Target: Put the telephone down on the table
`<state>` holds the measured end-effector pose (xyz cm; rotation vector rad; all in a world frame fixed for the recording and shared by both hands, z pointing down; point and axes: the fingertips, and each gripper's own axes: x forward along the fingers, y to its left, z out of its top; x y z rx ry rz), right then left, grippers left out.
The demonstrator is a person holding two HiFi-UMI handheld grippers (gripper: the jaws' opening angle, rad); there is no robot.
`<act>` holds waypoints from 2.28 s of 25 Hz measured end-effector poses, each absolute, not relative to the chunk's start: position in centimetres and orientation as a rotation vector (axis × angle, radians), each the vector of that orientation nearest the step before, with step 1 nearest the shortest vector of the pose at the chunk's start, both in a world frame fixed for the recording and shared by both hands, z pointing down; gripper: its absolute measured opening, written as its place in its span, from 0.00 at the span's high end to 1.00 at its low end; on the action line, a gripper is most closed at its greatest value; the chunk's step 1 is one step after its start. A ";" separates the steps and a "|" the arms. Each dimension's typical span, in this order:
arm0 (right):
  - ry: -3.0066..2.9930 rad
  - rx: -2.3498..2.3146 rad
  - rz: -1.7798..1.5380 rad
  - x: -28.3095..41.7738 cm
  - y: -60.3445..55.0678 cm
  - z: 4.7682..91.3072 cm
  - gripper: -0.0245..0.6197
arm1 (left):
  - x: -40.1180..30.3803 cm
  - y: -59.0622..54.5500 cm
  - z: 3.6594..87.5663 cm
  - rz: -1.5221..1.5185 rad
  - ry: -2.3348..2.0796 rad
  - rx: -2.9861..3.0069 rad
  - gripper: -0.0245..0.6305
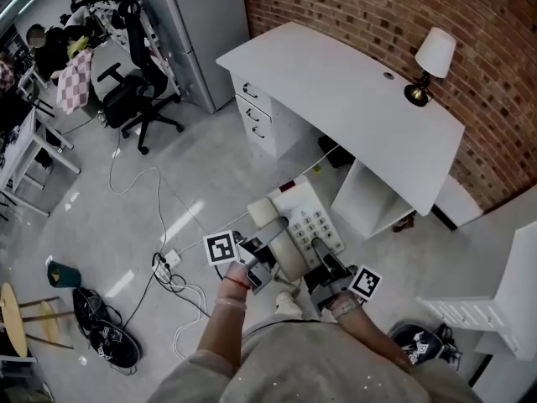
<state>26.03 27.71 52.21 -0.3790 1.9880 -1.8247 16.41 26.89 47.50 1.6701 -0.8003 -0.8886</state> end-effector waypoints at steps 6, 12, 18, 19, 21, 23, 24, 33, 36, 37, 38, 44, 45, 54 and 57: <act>1.987 -0.374 -1.819 21.8 25.4 52.6 0.75 | 12.1 24.5 47.8 -0.887 -0.801 1.688 0.30; 2.000 -0.386 -1.840 19.6 24.3 53.1 0.75 | 9.8 23.7 48.5 -0.904 -0.807 1.655 0.30; 2.012 -0.384 -1.845 17.7 22.5 53.3 0.75 | 7.9 22.0 48.9 -0.918 -0.813 1.653 0.30; 2.011 -0.382 -1.846 17.4 22.0 53.3 0.75 | 7.6 21.4 48.9 -0.918 -0.812 1.653 0.30; 2.010 -0.378 -1.849 16.7 20.8 53.5 0.75 | 6.9 20.2 49.0 -0.918 -0.812 1.654 0.30; 2.009 -0.374 -1.853 15.7 19.3 53.6 0.75 | 6.0 18.7 49.1 -0.918 -0.811 1.657 0.30; 2.010 -0.372 -1.854 15.2 18.5 53.7 0.75 | 5.5 17.9 49.1 -0.918 -0.811 1.658 0.30; 1.997 -0.383 -1.880 10.1 10.1 54.2 0.75 | 0.4 9.3 49.7 -0.902 -0.806 1.643 0.30; 1.994 -0.393 -1.879 9.0 7.0 54.0 0.75 | -0.7 6.1 49.7 -0.895 -0.799 1.645 0.30; 1.989 -0.396 -1.880 8.6 6.0 54.0 0.75 | -1.0 5.1 49.7 -0.890 -0.796 1.645 0.30; 1.985 -0.401 -1.881 8.3 5.0 54.0 0.75 | -1.4 4.0 49.8 -0.885 -0.792 1.644 0.30; 1.979 -0.432 -1.889 6.4 -0.1 54.3 0.75 | -3.2 -1.4 50.2 -0.879 -0.765 1.628 0.30; 1.978 -0.438 -1.890 6.2 -0.9 54.4 0.75 | -3.4 -2.2 50.3 -0.876 -0.762 1.624 0.30; 1.967 -0.466 -1.899 4.7 -6.3 54.8 0.75 | -5.0 -7.8 50.5 -0.858 -0.746 1.615 0.30; 1.968 -0.471 -1.902 4.7 -7.3 55.0 0.75 | -4.9 -8.9 50.8 -0.853 -0.738 1.608 0.30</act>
